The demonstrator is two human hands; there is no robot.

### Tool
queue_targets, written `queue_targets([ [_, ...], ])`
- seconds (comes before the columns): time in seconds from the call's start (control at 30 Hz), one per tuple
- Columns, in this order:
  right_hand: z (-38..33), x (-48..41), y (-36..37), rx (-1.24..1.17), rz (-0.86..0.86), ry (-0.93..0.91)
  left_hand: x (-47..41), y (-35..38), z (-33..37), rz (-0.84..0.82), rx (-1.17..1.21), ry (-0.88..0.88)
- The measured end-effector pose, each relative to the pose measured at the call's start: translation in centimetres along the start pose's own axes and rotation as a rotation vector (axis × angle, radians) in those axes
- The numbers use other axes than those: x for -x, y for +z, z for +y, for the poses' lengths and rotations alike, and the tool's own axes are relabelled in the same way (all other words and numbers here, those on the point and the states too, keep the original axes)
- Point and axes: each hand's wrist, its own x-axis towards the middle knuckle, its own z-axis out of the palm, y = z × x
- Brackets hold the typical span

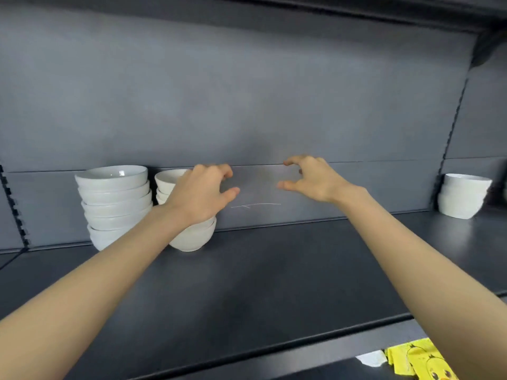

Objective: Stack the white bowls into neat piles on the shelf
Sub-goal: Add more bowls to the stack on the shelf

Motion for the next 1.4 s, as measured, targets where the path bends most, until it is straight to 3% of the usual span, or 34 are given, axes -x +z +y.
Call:
queue_targets([
  [0.4,15.1,13.9,-19.2,0.262,0.249,0.031,-2.7,2.2,25.6,0.179,0.055,0.237],
  [0.63,25.3,21.0,-26.2,0.329,0.269,0.126,-4.1,7.6,38.5,0.178,0.150,0.337],
  [1.4,61.3,18.0,-40.0,0.403,0.289,0.349,-25.5,30.6,67.4,0.063,0.291,0.538],
])
